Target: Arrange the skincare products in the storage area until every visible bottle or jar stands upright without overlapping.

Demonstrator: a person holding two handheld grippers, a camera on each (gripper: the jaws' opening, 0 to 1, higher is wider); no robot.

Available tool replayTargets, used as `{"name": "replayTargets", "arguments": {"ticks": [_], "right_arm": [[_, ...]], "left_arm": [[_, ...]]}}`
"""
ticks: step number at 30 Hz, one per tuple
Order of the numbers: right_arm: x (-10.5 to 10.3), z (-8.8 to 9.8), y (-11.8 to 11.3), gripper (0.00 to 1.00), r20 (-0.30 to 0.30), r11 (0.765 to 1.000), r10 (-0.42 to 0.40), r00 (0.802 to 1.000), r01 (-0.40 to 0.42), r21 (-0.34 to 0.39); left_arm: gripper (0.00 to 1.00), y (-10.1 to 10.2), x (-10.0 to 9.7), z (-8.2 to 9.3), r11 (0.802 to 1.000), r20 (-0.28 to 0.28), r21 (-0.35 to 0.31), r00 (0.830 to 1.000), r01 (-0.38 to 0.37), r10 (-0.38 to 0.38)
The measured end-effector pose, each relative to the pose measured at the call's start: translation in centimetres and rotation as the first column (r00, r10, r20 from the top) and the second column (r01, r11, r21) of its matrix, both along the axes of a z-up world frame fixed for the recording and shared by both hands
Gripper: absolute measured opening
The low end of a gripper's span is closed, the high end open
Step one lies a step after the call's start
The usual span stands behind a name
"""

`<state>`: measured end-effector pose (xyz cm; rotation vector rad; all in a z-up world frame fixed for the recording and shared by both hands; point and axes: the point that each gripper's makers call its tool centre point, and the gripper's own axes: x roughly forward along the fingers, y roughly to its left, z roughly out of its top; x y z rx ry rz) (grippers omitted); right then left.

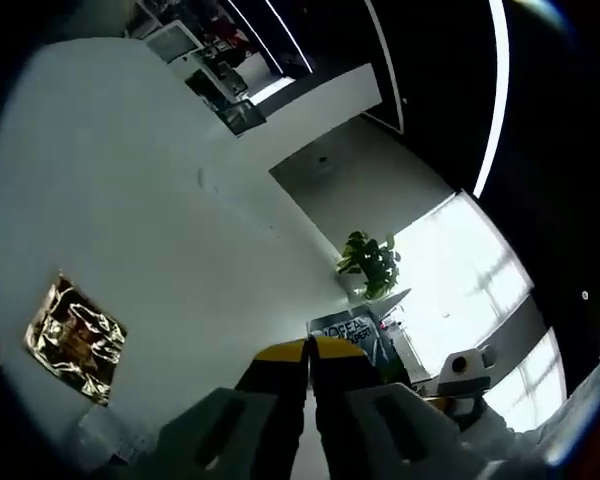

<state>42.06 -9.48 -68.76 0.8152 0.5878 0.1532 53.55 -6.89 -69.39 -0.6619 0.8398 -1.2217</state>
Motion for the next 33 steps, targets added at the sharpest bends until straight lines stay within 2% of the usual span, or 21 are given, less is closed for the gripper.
{"name": "replayTargets", "arguments": {"ticks": [5,7,21,26,33], "right_arm": [[0.2,-1.7,-0.6,0.0,-0.039,0.999,-0.003,0.999,0.002,-0.034],[0.2,-2.2,-1.0,0.0,-0.05,0.999,-0.009,0.999,0.007,-0.044],[1.0,-4.4,-1.7,0.0,-0.085,0.996,-0.028,0.996,0.02,-0.091],[1.2,-5.2,-2.4,0.0,-0.098,0.989,-0.036,0.995,0.021,-0.148],[1.5,-6.2,-2.6,0.0,-0.111,0.987,-0.041,0.993,0.023,-0.16]], "left_arm": [[0.0,-0.7,0.4,-1.0,0.999,0.017,0.044,1.0,0.007,-0.008],[0.0,-0.9,0.4,-1.4,0.997,0.04,0.07,0.999,0.013,-0.016],[0.0,-1.6,1.7,-3.1,0.991,0.068,0.133,0.998,0.006,-0.015],[0.0,-2.0,2.0,-3.8,0.987,0.085,0.159,0.996,0.004,-0.018],[0.0,-2.7,2.8,-4.7,0.983,0.094,0.185,0.995,0.009,-0.027]]}}
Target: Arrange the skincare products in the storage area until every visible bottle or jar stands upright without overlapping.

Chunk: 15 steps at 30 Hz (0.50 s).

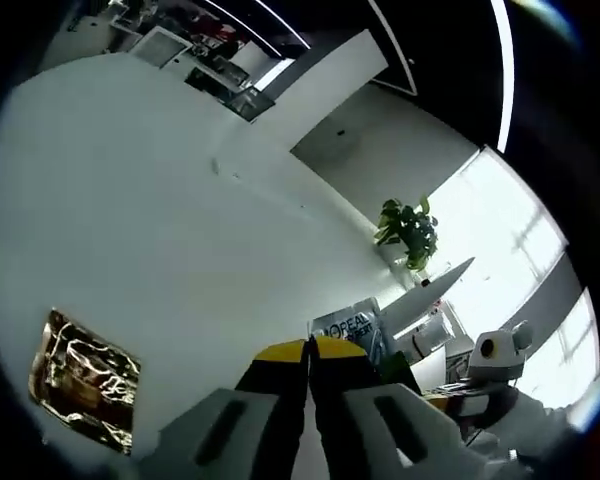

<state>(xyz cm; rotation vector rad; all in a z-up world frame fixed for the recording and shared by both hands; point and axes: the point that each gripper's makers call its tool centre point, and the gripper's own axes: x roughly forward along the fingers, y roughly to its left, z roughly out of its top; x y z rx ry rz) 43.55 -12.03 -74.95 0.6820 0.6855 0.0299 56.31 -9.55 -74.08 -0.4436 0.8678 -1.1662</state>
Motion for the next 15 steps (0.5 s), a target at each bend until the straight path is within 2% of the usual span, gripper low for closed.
{"name": "replayTargets", "arguments": {"ticks": [6,15], "right_arm": [[0.6,-0.8,-0.2,0.0,-0.015,1.0,0.007,1.0,-0.007,-0.018],[1.0,-1.8,-1.1,0.0,-0.027,0.996,0.021,0.999,-0.023,-0.089]], "left_arm": [[0.0,-0.4,1.0,-0.7,1.0,0.01,0.019,1.0,-0.002,0.002],[0.0,-1.2,1.7,-1.7,0.999,0.016,0.043,1.0,0.008,-0.008]]}}
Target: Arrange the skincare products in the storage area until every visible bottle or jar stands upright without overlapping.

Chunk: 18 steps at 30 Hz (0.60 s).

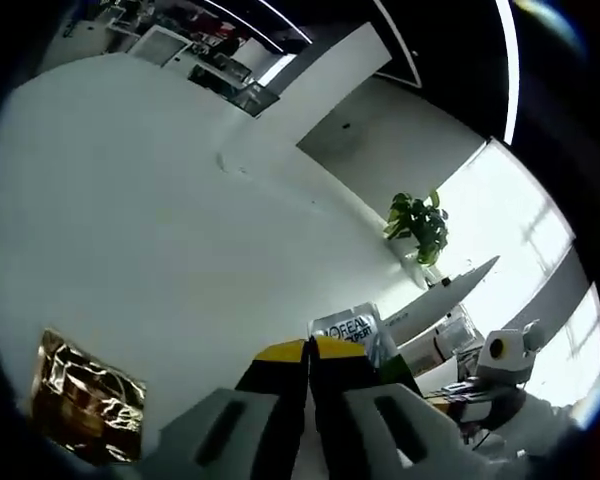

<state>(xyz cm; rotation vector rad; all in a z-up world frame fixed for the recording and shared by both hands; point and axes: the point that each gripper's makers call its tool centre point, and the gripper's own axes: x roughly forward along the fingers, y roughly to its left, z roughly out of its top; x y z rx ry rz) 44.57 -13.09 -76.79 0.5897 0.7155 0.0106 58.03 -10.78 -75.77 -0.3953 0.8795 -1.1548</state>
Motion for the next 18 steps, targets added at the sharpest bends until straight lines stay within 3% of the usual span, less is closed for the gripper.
{"name": "replayTargets", "arguments": {"ticks": [18], "right_arm": [[0.4,-1.4,-0.8,0.0,-0.013,0.992,0.07,0.997,-0.071,-0.101]], "left_arm": [[0.0,-0.6,0.8,-1.8,0.999,0.018,0.048,1.0,0.014,-0.015]]}}
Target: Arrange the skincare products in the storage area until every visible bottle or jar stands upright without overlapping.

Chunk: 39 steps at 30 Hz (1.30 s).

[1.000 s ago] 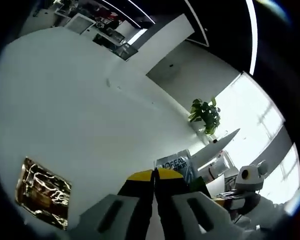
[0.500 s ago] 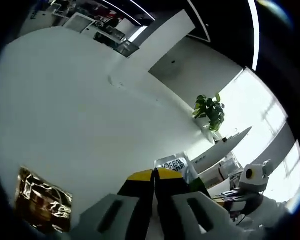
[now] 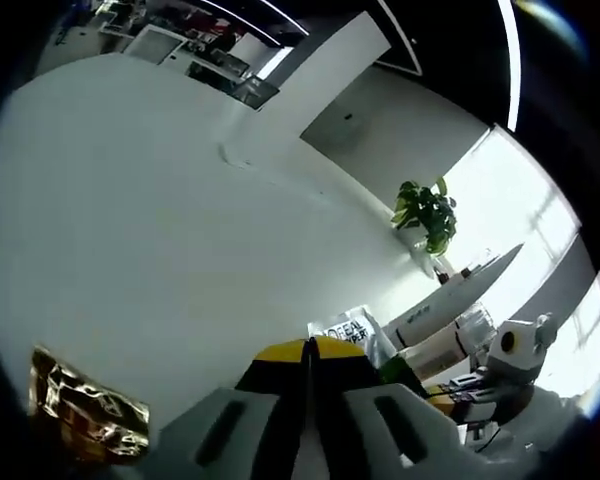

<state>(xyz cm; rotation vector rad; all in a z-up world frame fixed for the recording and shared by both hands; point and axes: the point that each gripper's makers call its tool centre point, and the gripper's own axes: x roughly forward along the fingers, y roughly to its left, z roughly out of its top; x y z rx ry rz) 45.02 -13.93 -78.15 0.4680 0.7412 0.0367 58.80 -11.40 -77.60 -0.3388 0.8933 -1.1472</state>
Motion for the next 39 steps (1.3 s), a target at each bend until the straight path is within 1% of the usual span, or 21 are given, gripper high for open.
{"name": "replayTargets", "arguments": {"ticks": [4,5,9,17,22,28,39], "right_arm": [[0.1,-0.3,-0.1,0.0,-0.003,0.999,0.02,1.0,-0.02,-0.037],[0.1,-0.3,-0.2,0.0,-0.002,0.999,0.024,1.0,-0.024,-0.043],[0.2,-0.3,-0.3,0.0,0.005,0.996,0.037,0.999,-0.036,-0.076],[0.5,-0.5,-0.6,0.0,0.008,0.994,0.046,0.999,-0.045,-0.101],[0.4,-0.4,-0.7,0.0,0.001,0.991,0.059,0.998,-0.058,-0.12],[-0.1,-0.4,-1.0,0.0,-0.022,0.992,0.05,0.998,-0.053,-0.115],[-1.3,0.0,-1.6,0.0,-0.034,0.989,0.047,0.998,-0.051,-0.137]], "left_arm": [[0.0,0.0,-0.1,-0.3,1.0,0.003,0.007,1.0,0.001,-0.001],[0.0,-0.1,-0.6,-0.2,1.0,0.007,0.008,1.0,0.0,-0.001],[0.0,-0.2,-0.5,-0.1,1.0,0.005,0.0,1.0,-0.007,0.007],[0.0,-0.3,0.0,-0.6,1.0,0.018,0.014,1.0,-0.019,0.019],[0.0,-0.3,-0.1,-0.7,1.0,0.027,0.019,0.999,-0.024,0.023],[0.0,-0.4,-0.2,-0.5,0.999,0.021,0.015,0.999,-0.034,0.034],[0.0,-0.2,-0.4,-0.6,0.999,0.022,0.026,0.999,-0.042,0.042]]}}
